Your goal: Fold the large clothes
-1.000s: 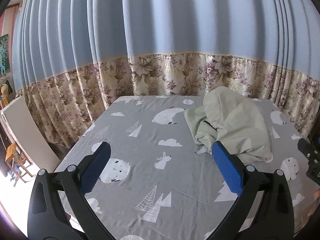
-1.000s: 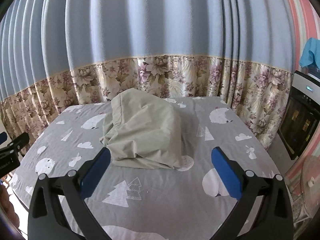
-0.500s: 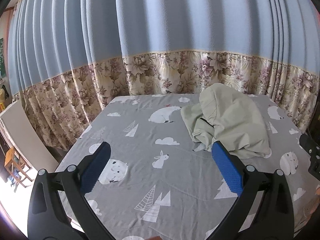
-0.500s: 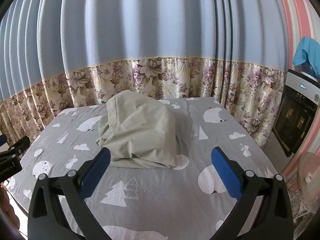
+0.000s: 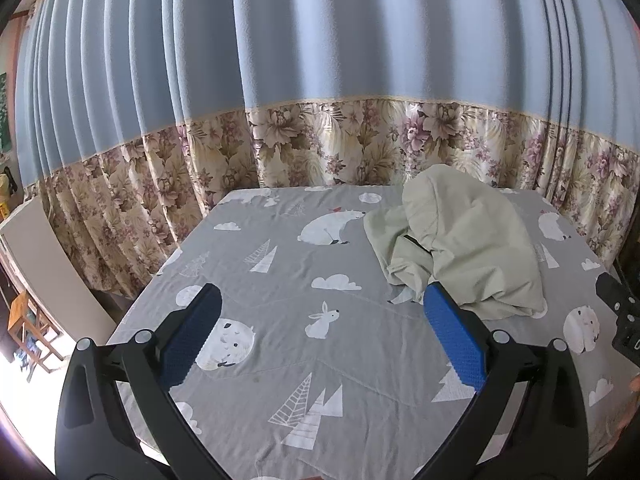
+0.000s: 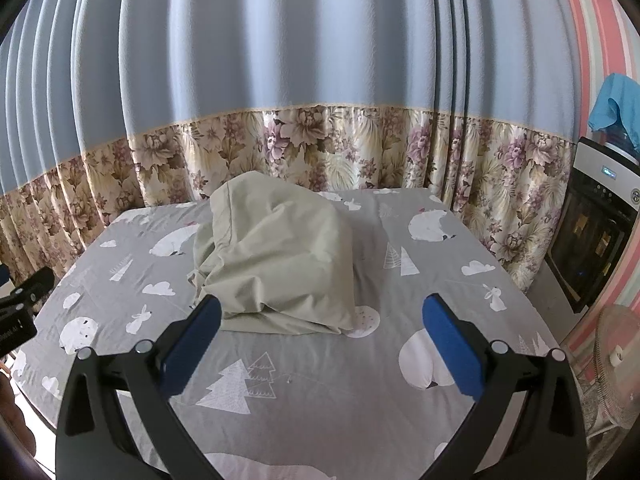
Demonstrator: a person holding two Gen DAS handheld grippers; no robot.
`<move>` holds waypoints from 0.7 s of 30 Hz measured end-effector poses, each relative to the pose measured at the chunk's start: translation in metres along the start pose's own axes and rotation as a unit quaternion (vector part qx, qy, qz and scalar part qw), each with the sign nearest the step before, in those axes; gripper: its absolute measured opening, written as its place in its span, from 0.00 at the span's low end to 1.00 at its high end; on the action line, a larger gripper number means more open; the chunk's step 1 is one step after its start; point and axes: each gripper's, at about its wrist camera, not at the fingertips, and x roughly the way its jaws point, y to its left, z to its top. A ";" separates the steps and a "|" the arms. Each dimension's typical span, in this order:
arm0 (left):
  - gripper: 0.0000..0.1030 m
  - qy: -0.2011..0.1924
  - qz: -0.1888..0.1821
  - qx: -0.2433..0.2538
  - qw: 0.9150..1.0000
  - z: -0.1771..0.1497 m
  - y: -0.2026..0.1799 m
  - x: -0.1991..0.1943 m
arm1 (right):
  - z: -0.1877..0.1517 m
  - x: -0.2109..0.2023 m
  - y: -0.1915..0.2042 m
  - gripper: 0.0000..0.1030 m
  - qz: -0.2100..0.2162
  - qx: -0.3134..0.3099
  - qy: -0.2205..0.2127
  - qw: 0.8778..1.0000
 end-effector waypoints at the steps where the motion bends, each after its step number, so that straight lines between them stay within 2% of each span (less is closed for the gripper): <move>1: 0.97 0.000 -0.001 0.001 1.000 0.000 0.001 0.000 | 0.000 0.000 0.000 0.98 0.000 0.000 0.000 1.000; 21: 0.97 0.004 0.002 0.001 1.000 -0.003 -0.006 0.007 | 0.001 0.002 0.001 0.98 -0.002 -0.001 -0.001 1.000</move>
